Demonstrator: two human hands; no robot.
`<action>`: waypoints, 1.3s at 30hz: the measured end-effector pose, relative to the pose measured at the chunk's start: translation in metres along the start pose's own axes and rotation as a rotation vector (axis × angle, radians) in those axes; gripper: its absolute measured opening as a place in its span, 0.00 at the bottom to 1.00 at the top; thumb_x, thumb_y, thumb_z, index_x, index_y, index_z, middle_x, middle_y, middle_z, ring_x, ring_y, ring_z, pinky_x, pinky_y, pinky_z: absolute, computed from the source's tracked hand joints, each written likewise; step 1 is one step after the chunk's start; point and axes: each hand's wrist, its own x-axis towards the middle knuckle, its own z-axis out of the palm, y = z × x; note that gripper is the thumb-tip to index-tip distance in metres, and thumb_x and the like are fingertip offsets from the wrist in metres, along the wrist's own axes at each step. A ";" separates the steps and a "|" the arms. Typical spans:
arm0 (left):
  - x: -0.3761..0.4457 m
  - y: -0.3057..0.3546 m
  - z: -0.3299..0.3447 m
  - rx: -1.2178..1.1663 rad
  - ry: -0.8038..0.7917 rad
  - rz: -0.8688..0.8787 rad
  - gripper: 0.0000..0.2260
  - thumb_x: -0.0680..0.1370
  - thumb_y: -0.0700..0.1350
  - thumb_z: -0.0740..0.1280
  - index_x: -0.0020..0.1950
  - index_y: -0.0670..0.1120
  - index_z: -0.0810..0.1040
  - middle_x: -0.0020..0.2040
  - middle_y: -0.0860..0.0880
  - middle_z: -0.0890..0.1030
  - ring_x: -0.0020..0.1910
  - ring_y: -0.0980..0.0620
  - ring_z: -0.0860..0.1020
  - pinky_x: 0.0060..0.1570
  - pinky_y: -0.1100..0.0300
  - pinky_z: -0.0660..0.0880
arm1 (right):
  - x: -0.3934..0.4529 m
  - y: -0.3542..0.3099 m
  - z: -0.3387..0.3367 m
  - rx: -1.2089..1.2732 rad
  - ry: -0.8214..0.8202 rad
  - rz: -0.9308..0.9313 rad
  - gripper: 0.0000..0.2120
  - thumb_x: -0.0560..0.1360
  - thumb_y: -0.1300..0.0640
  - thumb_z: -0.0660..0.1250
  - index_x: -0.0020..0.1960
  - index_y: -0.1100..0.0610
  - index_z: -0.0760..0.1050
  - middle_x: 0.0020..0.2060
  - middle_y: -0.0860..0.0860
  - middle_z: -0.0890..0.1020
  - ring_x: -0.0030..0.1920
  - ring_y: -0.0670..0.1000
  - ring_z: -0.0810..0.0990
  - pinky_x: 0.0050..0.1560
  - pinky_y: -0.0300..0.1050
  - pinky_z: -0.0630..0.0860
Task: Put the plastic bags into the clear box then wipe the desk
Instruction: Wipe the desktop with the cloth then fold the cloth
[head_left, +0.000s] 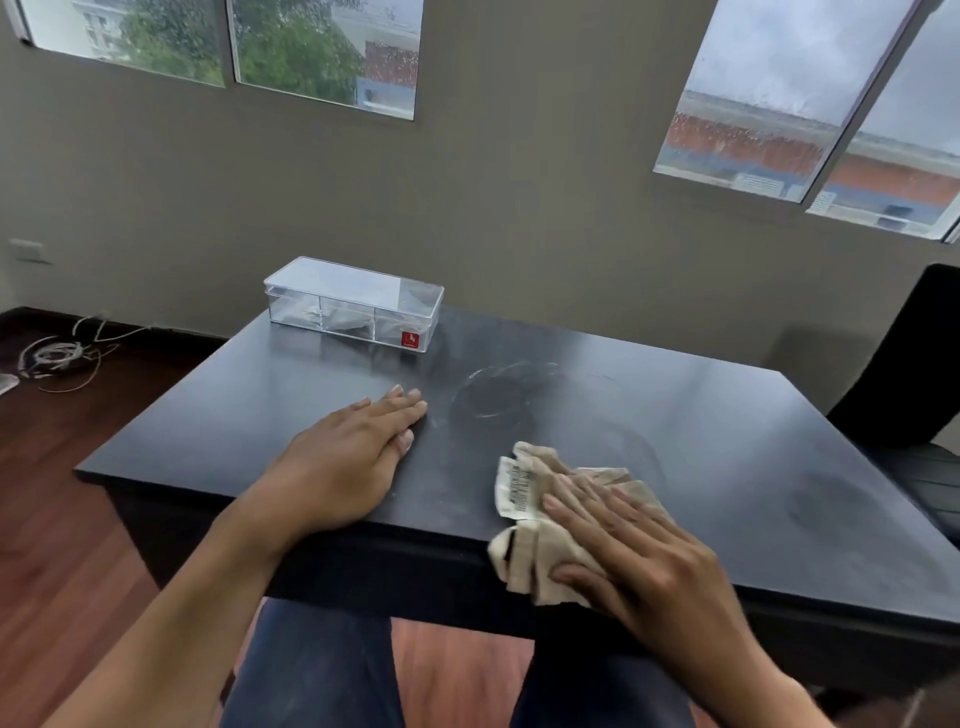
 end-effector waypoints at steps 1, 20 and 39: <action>-0.001 0.000 0.000 0.000 -0.004 0.002 0.22 0.85 0.50 0.53 0.80 0.54 0.61 0.80 0.60 0.58 0.78 0.66 0.50 0.78 0.63 0.47 | -0.011 0.011 -0.009 -0.007 0.006 0.020 0.23 0.80 0.43 0.70 0.73 0.49 0.75 0.73 0.45 0.76 0.73 0.45 0.74 0.66 0.54 0.78; -0.007 0.009 -0.004 0.016 0.024 -0.036 0.21 0.85 0.51 0.54 0.79 0.56 0.63 0.79 0.62 0.59 0.72 0.71 0.50 0.72 0.69 0.45 | 0.020 -0.041 0.024 -0.030 0.079 -0.143 0.25 0.81 0.45 0.70 0.75 0.52 0.73 0.74 0.49 0.74 0.75 0.49 0.72 0.69 0.51 0.76; -0.007 0.010 -0.004 0.091 0.069 -0.115 0.22 0.84 0.53 0.53 0.78 0.56 0.64 0.78 0.59 0.64 0.77 0.55 0.60 0.77 0.53 0.55 | 0.137 -0.003 0.050 0.108 -0.550 0.626 0.33 0.81 0.31 0.45 0.82 0.39 0.45 0.84 0.51 0.41 0.83 0.60 0.37 0.77 0.70 0.35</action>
